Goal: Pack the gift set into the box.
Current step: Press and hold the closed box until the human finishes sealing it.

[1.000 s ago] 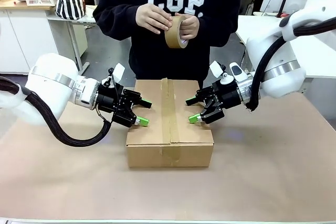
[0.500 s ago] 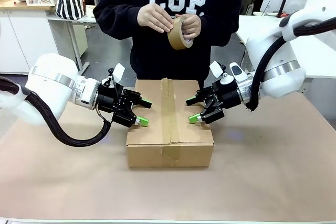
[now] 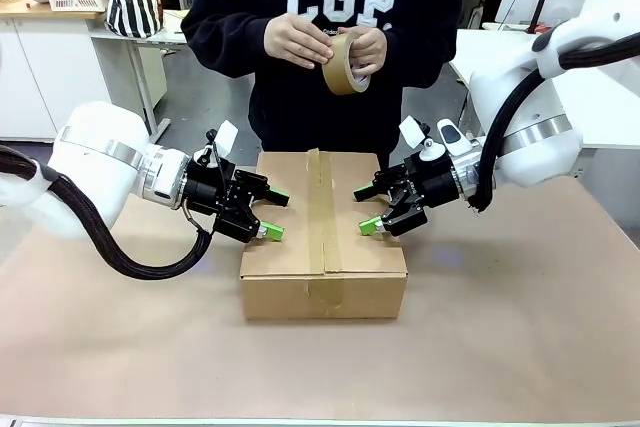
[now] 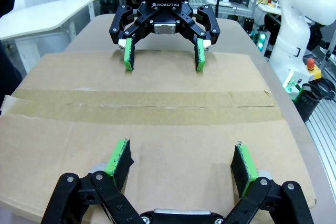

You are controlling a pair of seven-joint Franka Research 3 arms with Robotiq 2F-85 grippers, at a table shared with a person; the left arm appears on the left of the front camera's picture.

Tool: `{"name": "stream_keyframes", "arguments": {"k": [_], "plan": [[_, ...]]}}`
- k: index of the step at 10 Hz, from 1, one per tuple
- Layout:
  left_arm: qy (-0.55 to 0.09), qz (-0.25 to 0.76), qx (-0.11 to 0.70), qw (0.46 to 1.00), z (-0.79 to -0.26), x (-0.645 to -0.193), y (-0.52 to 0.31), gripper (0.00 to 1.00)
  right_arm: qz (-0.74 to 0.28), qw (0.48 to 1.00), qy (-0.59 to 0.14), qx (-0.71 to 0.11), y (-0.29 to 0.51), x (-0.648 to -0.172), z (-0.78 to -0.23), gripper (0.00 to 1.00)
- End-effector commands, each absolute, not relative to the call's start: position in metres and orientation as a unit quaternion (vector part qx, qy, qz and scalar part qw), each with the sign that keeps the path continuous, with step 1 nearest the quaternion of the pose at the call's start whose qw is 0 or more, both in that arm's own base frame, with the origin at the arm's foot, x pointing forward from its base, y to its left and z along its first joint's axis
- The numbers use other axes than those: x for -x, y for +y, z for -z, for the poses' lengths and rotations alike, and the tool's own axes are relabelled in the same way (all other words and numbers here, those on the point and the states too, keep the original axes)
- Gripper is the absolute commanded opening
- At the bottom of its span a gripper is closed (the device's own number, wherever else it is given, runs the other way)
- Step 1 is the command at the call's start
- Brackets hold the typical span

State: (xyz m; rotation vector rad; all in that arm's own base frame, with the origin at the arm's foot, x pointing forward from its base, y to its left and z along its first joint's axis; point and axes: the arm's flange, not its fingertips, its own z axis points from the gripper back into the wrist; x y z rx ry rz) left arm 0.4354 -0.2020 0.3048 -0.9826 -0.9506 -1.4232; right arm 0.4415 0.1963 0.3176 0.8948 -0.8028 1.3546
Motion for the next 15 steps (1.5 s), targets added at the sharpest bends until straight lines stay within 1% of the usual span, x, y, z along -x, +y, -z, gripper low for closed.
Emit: {"name": "stream_keyframes", "arguments": {"k": [1,15], "plan": [[-0.397,0.605,0.418,0.549,-0.3033,-0.4342,-0.1999,1.00,-0.586,0.620,-0.348,-0.388,0.1957,-0.4411,-0.3165,1.00],[-0.397,0.605,0.418,0.549,-0.3033,-0.4342,-0.1999,1.00,-0.586,0.620,-0.348,-0.388,0.1957,-0.4411,-0.3165,1.00]]}}
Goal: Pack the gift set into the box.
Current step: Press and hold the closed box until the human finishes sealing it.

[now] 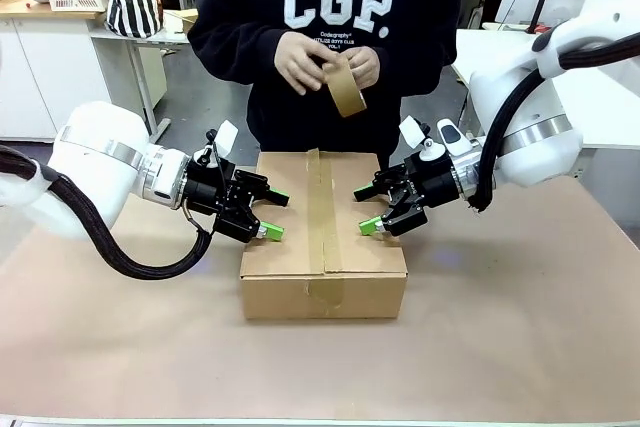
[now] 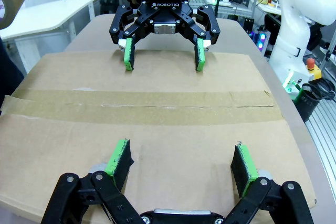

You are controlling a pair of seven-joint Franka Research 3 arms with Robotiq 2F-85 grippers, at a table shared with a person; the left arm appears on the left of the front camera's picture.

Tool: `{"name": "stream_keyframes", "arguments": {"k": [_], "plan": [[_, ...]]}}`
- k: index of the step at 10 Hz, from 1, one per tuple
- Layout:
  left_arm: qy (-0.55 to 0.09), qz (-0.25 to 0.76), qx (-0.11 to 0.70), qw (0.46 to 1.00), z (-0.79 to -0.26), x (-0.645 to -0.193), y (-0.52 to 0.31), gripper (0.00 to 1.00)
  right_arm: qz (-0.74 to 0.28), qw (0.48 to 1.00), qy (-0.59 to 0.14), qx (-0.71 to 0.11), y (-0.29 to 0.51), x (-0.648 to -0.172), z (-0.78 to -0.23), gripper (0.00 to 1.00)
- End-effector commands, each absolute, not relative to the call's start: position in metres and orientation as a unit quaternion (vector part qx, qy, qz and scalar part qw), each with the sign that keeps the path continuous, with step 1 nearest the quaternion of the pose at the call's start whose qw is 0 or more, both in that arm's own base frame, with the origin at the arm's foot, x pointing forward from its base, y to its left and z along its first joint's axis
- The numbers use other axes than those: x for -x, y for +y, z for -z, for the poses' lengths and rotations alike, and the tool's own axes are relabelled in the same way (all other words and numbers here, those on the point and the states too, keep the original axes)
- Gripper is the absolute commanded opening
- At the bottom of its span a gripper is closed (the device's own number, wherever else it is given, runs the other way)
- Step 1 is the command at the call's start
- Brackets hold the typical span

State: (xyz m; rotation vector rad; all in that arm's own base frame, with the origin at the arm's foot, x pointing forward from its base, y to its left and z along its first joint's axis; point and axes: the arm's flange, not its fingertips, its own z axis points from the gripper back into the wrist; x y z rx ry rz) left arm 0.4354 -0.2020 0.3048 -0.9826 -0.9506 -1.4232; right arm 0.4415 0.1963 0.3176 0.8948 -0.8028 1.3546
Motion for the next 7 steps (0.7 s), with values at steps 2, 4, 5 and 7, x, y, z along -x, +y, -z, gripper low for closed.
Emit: {"name": "stream_keyframes", "arguments": {"k": [2,4,5,7], "plan": [[-0.397,0.605,0.418,0.549,-0.3033,-0.4342,-0.1999,1.00,-0.586,0.620,-0.348,-0.388,0.1957,-0.4411,-0.3165,1.00],[-0.397,0.605,0.418,0.549,-0.3033,-0.4342,-0.1999,1.00,-0.586,0.620,-0.348,-0.388,0.1957,-0.4411,-0.3165,1.00],[-0.397,0.605,0.418,0.549,-0.3033,-0.4342,-0.1999,1.00,-0.586,0.620,-0.348,-0.388,0.1957,-0.4411,-0.3165,1.00],[-0.397,0.605,0.418,0.549,-0.3033,-0.4342,-0.1999,1.00,-0.586,0.620,-0.348,-0.388,0.1957,-0.4411,-0.3165,1.00]]}}
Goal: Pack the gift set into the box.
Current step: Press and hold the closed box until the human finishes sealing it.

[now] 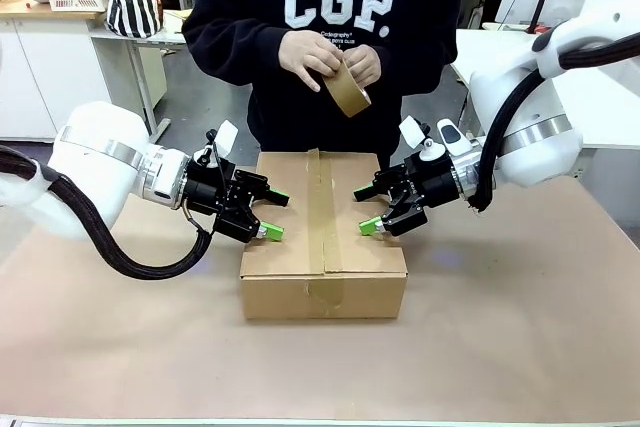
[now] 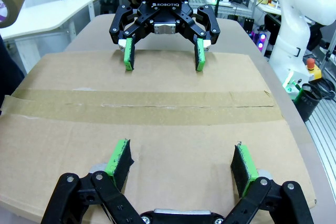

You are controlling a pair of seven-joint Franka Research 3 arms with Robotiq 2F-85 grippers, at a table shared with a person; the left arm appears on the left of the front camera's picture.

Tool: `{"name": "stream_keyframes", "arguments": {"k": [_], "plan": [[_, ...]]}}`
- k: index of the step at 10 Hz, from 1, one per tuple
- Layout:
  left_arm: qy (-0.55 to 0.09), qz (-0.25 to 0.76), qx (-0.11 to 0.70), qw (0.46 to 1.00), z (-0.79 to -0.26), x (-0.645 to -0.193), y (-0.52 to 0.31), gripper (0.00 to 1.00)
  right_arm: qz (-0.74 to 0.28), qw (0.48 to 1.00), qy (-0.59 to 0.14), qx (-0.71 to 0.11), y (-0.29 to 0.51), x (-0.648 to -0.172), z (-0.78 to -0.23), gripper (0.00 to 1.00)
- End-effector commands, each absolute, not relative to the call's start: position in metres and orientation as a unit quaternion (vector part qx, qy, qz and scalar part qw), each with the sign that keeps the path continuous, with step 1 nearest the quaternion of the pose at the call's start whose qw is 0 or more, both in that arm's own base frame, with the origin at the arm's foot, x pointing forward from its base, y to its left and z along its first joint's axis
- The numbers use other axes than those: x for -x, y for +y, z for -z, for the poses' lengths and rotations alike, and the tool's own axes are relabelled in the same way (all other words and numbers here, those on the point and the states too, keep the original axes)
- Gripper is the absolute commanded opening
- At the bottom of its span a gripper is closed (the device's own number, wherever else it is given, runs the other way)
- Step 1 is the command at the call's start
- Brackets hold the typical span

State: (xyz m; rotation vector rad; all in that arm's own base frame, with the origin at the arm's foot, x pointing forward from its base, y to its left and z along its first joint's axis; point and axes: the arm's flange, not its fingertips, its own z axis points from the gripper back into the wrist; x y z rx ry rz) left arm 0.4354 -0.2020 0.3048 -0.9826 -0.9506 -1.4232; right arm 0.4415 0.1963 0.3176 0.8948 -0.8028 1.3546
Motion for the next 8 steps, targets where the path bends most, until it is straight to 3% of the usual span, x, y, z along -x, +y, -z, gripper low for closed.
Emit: {"name": "stream_keyframes", "arguments": {"k": [1,8], "plan": [[-0.397,0.605,0.418,0.549,-0.3033,-0.4342,-0.1999,1.00,-0.586,0.620,-0.348,-0.388,0.1957,-0.4411,-0.3165,1.00],[-0.397,0.605,0.418,0.549,-0.3033,-0.4342,-0.1999,1.00,-0.586,0.620,-0.348,-0.388,0.1957,-0.4411,-0.3165,1.00]]}}
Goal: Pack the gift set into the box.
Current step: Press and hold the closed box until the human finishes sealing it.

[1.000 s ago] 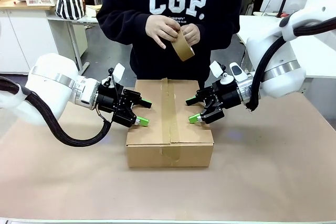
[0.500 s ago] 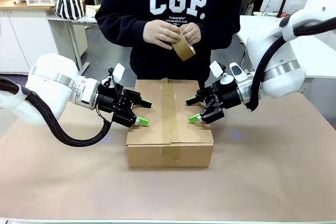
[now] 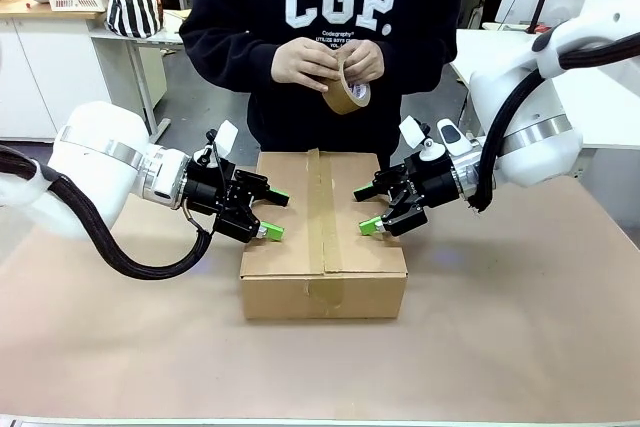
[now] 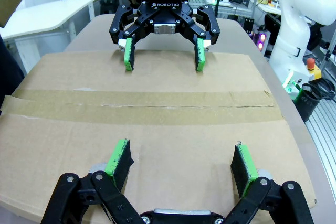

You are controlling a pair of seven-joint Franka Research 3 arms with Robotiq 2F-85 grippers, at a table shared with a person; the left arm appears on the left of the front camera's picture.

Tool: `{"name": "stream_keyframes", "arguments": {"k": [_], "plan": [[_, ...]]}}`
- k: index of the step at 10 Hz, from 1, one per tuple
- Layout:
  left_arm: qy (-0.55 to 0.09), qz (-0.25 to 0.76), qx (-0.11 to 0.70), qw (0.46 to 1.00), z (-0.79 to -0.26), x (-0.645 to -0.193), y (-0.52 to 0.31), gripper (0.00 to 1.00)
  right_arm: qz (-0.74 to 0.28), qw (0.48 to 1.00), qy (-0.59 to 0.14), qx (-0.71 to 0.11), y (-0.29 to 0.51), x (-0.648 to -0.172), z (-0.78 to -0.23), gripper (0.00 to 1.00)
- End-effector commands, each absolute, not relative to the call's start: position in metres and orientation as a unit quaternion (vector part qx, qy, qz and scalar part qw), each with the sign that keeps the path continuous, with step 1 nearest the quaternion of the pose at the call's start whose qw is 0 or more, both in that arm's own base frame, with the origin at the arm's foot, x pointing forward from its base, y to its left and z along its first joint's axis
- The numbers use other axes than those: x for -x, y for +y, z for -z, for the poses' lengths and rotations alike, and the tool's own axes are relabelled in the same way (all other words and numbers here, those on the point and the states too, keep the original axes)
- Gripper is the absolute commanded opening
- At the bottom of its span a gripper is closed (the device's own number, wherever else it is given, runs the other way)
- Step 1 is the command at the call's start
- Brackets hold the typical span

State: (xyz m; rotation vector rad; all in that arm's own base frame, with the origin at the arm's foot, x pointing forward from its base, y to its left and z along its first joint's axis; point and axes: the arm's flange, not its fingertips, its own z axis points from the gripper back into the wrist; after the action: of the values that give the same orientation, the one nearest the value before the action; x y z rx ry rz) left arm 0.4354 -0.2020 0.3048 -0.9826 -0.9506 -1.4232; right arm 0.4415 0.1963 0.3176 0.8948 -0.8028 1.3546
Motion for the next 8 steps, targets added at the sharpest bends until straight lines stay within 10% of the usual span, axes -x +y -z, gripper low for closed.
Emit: {"name": "stream_keyframes", "arguments": {"k": [1,8], "plan": [[-0.397,0.605,0.418,0.549,-0.3033,-0.4342,-0.1999,1.00,-0.586,0.620,-0.348,-0.388,0.1957,-0.4411,-0.3165,1.00],[-0.397,0.605,0.418,0.549,-0.3033,-0.4342,-0.1999,1.00,-0.586,0.620,-0.348,-0.388,0.1957,-0.4411,-0.3165,1.00]]}}
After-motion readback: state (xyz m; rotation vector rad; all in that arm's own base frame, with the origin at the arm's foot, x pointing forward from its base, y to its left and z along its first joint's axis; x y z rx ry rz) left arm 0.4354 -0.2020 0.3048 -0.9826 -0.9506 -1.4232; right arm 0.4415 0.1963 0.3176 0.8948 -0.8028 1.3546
